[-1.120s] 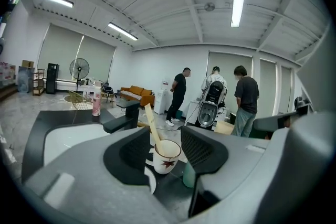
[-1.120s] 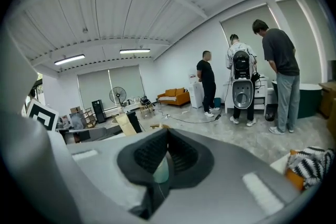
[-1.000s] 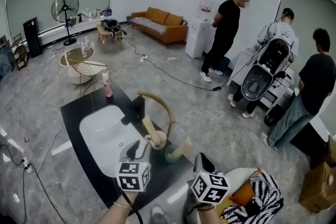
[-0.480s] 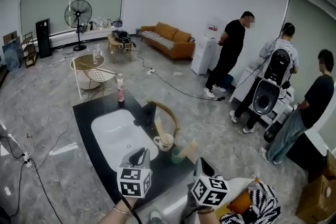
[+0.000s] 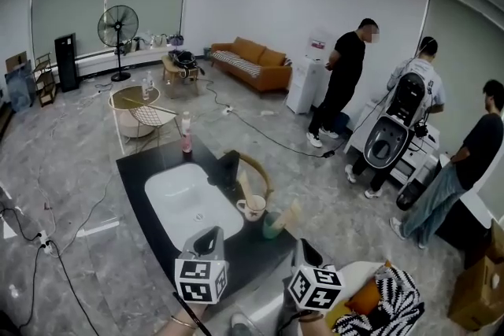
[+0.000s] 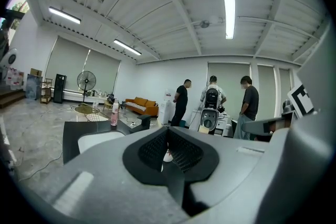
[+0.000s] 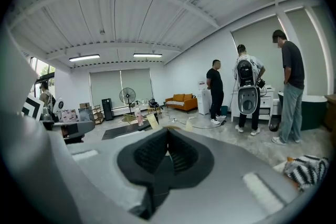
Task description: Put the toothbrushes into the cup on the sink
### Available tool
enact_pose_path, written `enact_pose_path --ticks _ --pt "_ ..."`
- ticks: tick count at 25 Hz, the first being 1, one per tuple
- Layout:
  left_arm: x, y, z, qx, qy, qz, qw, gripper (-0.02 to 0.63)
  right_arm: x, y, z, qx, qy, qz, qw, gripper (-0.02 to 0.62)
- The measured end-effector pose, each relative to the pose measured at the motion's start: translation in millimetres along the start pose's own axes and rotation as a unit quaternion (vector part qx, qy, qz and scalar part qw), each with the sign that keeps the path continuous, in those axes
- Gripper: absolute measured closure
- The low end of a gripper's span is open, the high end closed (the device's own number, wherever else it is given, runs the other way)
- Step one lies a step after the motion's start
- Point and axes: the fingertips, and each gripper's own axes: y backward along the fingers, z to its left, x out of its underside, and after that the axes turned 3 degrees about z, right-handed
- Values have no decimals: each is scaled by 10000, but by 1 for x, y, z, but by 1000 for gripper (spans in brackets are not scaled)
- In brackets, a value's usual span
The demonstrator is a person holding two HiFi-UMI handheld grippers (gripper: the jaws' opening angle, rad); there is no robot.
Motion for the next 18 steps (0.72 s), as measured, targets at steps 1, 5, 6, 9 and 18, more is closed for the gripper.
enact_pose_path --ticks 1,5,6,9,18 --pt "1 3 1 7 9 2 10000 600 2 2 2 -1 -4 8 10000 592" --pt "4 8 2 48 -5 37 10000 600 6 6 9 -42 22 38 10000 592" --pt "4 9 2 61 -21 50 10000 600 6 8 10 -29 90 47 9999 592" --pt "7 9 0 99 -49 73 9999 600 7 11 11 54 318 57 9995 594" --pt "5 4 -4 178 -126 108 9997 600 5 10 7 85 197 44 9998 594"
